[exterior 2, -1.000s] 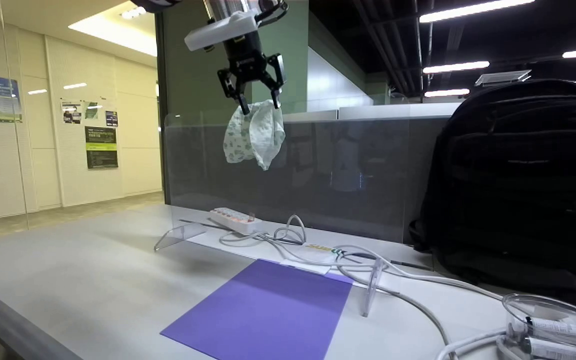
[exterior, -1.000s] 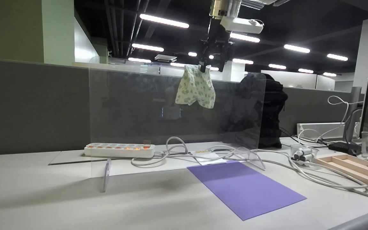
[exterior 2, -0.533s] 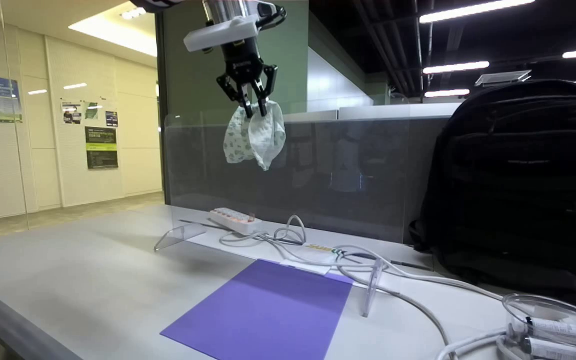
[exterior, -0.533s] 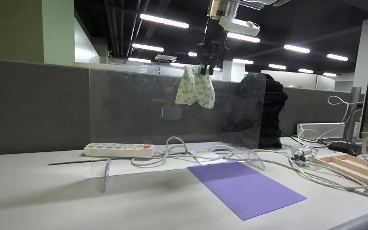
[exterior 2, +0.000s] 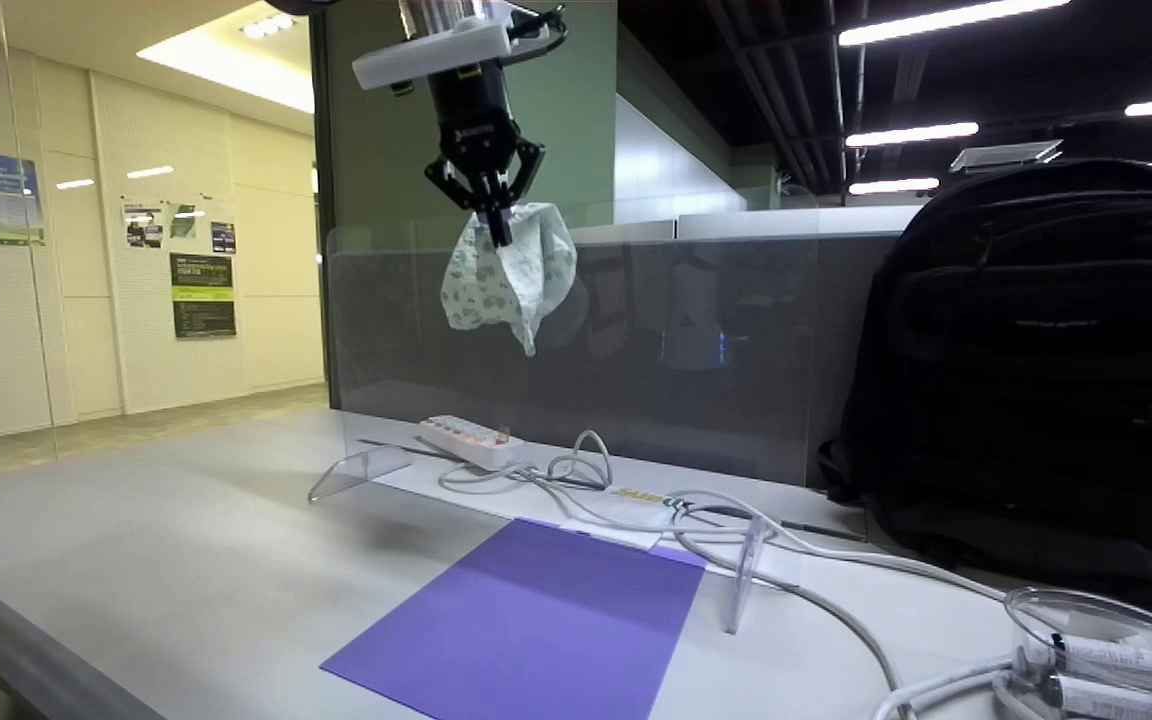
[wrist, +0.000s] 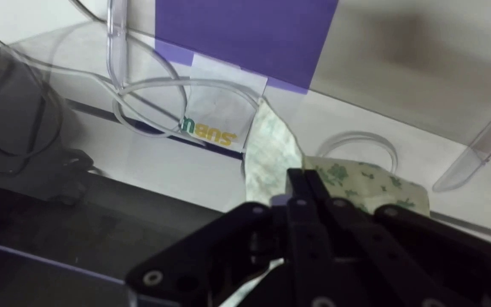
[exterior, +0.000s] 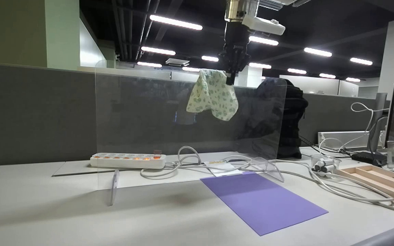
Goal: Pick up the towel from the glass screen and put it on the table.
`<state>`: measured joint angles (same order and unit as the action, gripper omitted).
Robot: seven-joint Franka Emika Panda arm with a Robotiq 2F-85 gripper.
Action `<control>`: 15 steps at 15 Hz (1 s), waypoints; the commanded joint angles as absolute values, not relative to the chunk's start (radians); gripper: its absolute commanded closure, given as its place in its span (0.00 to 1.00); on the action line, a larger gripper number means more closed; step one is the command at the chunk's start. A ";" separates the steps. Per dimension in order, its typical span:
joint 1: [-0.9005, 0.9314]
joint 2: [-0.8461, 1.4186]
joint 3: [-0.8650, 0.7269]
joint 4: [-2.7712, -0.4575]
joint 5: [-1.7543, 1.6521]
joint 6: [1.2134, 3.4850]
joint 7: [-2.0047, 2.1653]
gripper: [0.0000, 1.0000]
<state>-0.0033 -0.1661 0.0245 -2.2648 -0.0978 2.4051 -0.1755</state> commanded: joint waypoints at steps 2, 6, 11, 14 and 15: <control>0.003 -0.211 0.034 -2.317 -0.183 2.233 -0.158 0.99; 0.003 -0.197 0.037 -2.354 -0.221 2.146 -0.149 0.99; -0.009 -0.155 0.029 -2.368 -0.257 2.123 -0.106 0.99; -0.016 -0.137 0.023 -2.365 -0.265 2.137 -0.066 0.99; -0.019 -0.133 0.023 -2.363 -0.269 2.139 -0.039 0.72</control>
